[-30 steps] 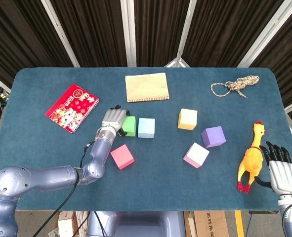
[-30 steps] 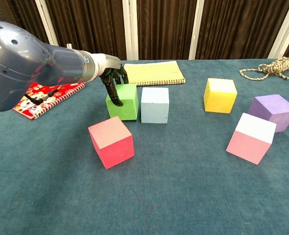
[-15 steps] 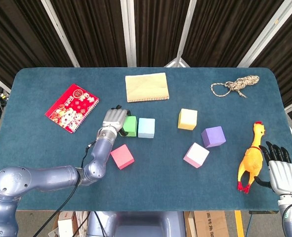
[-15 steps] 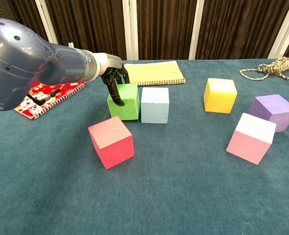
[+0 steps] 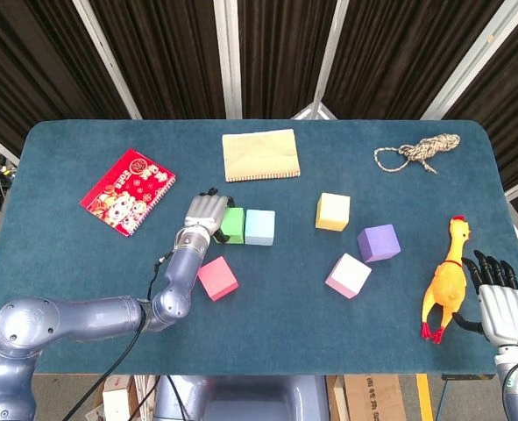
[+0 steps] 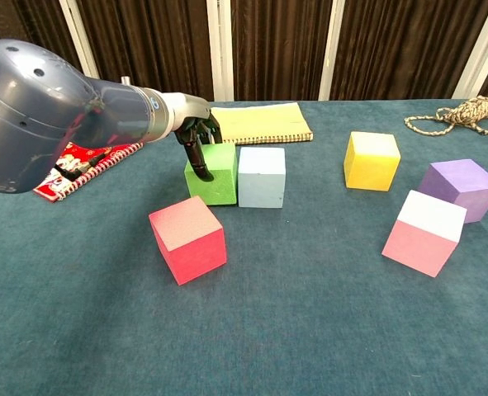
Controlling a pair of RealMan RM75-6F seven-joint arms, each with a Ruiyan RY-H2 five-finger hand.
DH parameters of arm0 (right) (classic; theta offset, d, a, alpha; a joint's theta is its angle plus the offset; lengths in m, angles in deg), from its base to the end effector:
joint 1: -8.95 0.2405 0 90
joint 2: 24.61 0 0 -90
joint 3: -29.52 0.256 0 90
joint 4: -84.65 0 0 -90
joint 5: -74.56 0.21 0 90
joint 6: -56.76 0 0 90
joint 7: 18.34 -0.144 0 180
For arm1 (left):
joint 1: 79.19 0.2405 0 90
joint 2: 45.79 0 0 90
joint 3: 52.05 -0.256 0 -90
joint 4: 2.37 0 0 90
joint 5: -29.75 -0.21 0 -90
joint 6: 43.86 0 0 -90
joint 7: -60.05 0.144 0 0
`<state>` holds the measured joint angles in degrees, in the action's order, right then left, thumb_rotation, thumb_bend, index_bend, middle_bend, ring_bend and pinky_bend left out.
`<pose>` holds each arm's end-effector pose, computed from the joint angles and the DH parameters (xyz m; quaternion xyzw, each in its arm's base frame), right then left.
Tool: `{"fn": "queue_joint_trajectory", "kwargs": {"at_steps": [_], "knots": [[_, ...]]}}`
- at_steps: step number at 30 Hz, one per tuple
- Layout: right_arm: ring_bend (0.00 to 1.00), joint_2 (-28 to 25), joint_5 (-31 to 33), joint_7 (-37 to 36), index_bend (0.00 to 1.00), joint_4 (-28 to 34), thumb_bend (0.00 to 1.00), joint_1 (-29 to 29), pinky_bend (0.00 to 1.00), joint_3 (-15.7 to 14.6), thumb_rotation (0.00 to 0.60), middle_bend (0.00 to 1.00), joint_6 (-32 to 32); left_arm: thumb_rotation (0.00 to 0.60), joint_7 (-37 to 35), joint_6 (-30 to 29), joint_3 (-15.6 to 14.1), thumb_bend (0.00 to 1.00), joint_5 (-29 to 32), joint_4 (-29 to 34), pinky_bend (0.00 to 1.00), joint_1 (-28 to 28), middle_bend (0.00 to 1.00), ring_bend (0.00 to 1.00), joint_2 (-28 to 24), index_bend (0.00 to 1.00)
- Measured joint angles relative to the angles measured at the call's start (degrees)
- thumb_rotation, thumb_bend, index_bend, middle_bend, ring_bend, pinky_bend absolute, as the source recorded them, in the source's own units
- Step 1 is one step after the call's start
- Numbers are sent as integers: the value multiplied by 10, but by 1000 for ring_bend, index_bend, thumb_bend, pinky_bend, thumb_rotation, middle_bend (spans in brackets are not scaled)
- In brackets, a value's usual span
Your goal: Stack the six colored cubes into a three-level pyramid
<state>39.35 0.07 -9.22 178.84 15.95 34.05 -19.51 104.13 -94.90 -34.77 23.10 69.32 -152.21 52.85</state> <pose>-0.3292 -0.1954 0.1504 0.5907 -0.4234 0.2940 0.6207 -0.0384 0.4227 -0.0606 -0.7038 -0.4782 -0.2592 0.4570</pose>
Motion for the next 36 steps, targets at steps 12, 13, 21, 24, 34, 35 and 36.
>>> {"fn": "queue_joint_trajectory", "kwargs": {"at_steps": [12,13,21,24,34,35,36], "knots": [[34,-2,0,-2,130,1,190,0,0,0,600,47,0,600,11,-6,5,362,5,-2,169,1,338,78,4,371],[34,-1,1,-2,131,1,190,0,0,0,600,47,0,600,12,-6,6,362,6,-3,169,1,338,78,4,371],[34,-1,2,0,130,1,190,1,0,0,600,47,3,600,14,-7,11,362,5,-5,168,2,339,79,6,372],[33,0,4,0,130,0,190,1,0,1,600,47,4,600,16,-7,11,361,4,-6,168,2,338,79,7,371],[34,-1,3,-1,130,1,190,0,0,0,600,47,3,600,17,-6,14,359,1,-7,169,3,338,79,12,372],[34,-1,3,-1,130,1,189,0,0,1,600,47,2,600,17,-6,15,359,1,-8,168,3,338,79,12,372],[34,-2,3,-1,131,1,190,0,0,1,600,47,2,600,18,-6,15,359,1,-8,168,3,338,79,12,372]]}}
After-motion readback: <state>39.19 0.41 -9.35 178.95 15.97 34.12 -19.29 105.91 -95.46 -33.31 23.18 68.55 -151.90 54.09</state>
